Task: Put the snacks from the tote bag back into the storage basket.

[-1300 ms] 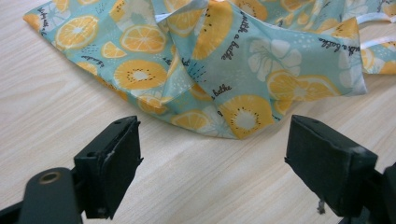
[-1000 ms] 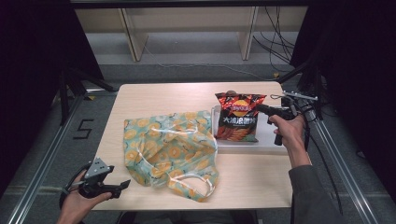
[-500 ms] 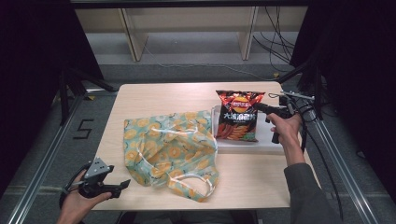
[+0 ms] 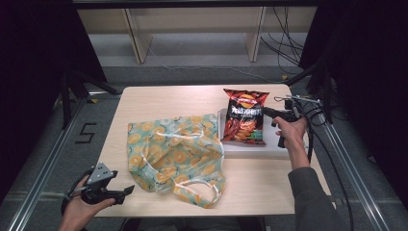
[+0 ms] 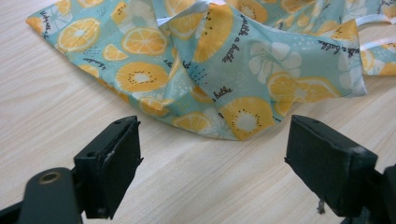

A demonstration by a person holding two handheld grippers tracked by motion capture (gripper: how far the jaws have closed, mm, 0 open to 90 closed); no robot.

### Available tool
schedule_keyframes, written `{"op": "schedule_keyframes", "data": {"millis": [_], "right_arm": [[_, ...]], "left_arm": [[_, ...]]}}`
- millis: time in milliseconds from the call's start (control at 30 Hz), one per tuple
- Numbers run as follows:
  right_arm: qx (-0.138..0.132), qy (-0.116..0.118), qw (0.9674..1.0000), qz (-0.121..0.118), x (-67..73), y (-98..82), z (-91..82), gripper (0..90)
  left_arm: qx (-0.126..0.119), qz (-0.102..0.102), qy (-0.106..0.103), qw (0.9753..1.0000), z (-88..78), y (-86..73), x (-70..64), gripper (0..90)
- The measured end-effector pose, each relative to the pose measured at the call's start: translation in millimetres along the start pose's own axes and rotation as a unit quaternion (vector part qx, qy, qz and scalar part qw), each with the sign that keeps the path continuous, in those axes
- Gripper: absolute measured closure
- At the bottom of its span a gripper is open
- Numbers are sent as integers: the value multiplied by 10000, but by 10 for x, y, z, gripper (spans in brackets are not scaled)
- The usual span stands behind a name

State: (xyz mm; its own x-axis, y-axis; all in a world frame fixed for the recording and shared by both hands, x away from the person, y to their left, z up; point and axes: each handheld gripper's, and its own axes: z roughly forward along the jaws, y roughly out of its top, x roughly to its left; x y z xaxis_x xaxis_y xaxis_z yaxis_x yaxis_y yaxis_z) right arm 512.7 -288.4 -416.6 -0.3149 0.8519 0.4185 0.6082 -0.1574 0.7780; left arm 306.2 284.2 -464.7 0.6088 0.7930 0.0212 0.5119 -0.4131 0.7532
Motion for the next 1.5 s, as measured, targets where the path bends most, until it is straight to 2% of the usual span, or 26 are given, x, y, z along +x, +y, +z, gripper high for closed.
{"op": "schedule_keyframes", "data": {"millis": [100, 267, 367, 400, 433, 467, 567, 600, 633, 667, 700, 733, 767, 833, 867, 900, 933, 1033, 1100, 1133, 1267, 1300, 1333, 1367, 1400, 1500], "right_arm": [[22, -26, 10000, -24, 4, -10, 25, 774], [69, -30, 10000, -30, 27, -11, 24, 771], [85, -17, 10000, 8, 37, -12, 9, 762], [103, 14, 9998, 163, 65, -11, -6, 759], [48, -37, 9999, -144, 16, -6, 0, 753], [160, -47, 9995, 282, 87, -13, -26, 748], [283, -93, 9990, 345, 130, -17, -66, 727], [165, -125, 9997, 121, 108, -20, -55, 718], [66, -96, 9995, -280, 59, -12, -55, 704], [66, -96, 9995, -280, 59, -12, -55, 704], [92, -110, 9995, -293, 75, -11, -74, 690], [116, -194, 9988, -432, 112, -14, -107, 657], [116, -194, 9988, -432, 112, -14, -107, 657], [114, -91, 9994, -302, 196, -32, -144, 629], [69, -102, 9984, -548, 186, -31, -149, 620], [79, -98, 9980, -624, 202, -32, -166, 610], [142, -113, 9988, -451, 263, -43, -192, 598], [32, -89, 9961, -878, 285, -55, -210, 579], [35, 6, 9977, -670, 363, -90, -240, 569], [-14, 63, 9964, -848, 349, -105, -240, 556], [1, 111, 9961, -877, 385, -176, -268, 524], [33, 39, 9954, -955, 395, -187, -267, 508], [71, -5, 9947, -1021, 413, -189, -287, 505], [70, -37, 9943, -1060, 425, -191, -305, 503], [49, -6, 9956, -932, 464, -208, -321, 499], [15, 11, 9931, -1172, 483, -214, -359, 481]], "left_arm": [[24, 228, 16, 9997, -5, 9, 29, 173], [-17, 163, 17, 9999, -5, 7, 20, 174], [-5, -53, 23, 10000, -4, -1, -8, 174], [-13, 144, 20, 9999, -6, 7, 17, 174], [-23, 28, 24, 10000, -4, 3, 3, 174], [-8, 34, 8, 10000, -3, 3, 6, 174], [31, -37, 67, 10000, -10, -3, 0, 174], [12, 341, 73, 9994, -8, 13, 53, 174], [-109, 390, 75, 9991, 4, 12, 56, 174], [-109, 390, 75, 9991, 4, 12, 56, 174], [58, 563, 68, 9984, -19, 17, 79, 174], [-171, 234, 68, 9996, 13, 6, 35, 174], [-171, 234, 68, 9996, 13, 6, 35, 174], [81, 584, 67, 9982, -23, 16, 83, 174], [73, 463, 84, 9989, -21, 11, 67, 174], [142, 453, 78, 9988, -29, 15, 66, 174], [145, 441, 77, 9989, -29, 13, 65, 174], [151, 452, 78, 9988, -29, 14, 66, 174], [153, 447, 77, 9989, -29, 14, 66, 174], [151, 434, 81, 9989, -29, 12, 64, 174], [144, 438, 77, 9989, -29, 12, 64, 174], [47, 549, 70, 9985, -18, 16, 78, 174], [-41, 404, 54, 9992, -9, 13, 60, 174], [82, 482, 38, 9988, -29, 16, 70, 174], [82, 482, 38, 9988, -29, 16, 70, 174], [1, 45, 36, 10000, -23, 8, 9, 174]]}}
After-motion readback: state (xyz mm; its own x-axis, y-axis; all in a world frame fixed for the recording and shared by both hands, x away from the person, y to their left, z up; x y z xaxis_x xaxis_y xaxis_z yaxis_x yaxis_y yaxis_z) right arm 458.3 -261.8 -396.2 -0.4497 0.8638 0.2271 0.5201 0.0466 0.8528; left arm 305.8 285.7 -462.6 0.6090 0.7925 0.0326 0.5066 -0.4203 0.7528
